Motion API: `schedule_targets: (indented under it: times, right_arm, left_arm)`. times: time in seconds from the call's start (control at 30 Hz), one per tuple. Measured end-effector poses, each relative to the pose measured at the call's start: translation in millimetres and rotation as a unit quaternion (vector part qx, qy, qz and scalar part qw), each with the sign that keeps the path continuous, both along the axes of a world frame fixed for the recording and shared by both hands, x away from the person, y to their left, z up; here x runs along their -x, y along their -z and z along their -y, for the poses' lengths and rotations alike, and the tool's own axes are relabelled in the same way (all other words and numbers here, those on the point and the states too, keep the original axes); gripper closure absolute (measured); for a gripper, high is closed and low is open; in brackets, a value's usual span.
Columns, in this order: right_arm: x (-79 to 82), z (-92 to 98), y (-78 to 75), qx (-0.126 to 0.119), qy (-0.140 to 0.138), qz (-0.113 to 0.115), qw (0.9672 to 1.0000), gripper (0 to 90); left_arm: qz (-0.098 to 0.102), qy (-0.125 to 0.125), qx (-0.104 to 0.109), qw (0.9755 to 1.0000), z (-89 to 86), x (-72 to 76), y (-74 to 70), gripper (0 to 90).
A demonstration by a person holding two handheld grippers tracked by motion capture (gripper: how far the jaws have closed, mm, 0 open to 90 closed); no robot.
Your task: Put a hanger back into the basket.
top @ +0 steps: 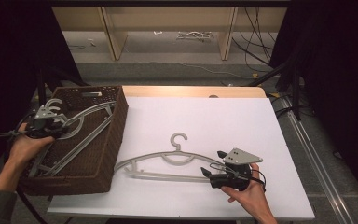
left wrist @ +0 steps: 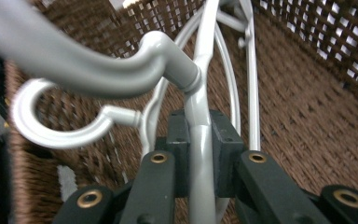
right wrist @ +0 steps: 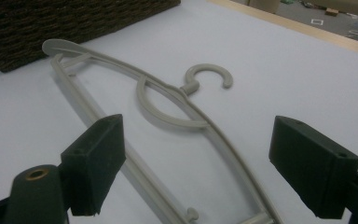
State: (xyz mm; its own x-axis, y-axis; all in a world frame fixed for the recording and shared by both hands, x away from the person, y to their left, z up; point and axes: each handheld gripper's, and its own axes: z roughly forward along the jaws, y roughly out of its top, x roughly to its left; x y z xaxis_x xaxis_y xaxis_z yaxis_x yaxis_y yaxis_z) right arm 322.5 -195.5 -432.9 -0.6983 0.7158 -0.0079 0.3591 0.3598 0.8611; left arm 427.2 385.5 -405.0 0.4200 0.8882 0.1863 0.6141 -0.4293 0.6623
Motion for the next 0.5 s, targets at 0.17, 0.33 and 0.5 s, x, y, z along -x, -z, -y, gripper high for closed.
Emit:
schedule_targets:
  times: [0.17, 0.33, 0.5]
  right_arm:
    - [-0.1, 0.2, 0.2, 0.0, 0.0, -0.001, 1.0, 19.4]
    - [-0.2, -0.5, 0.7, 0.001, -0.002, -0.001, 1.0, 19.5]
    - [-0.2, 0.1, 0.9, 0.001, 0.0, -0.002, 1.0, 19.5]
  left_arm:
    - [-0.009, -0.013, 0.005, 0.9999, -4.2, -0.2, 6.4, 79.7]
    - [0.003, -0.035, -0.013, 0.9993, -5.7, 0.2, 6.6, 64.6]
    - [0.035, -0.093, 0.0, 0.9951, -7.3, 4.6, -0.6, 44.4]
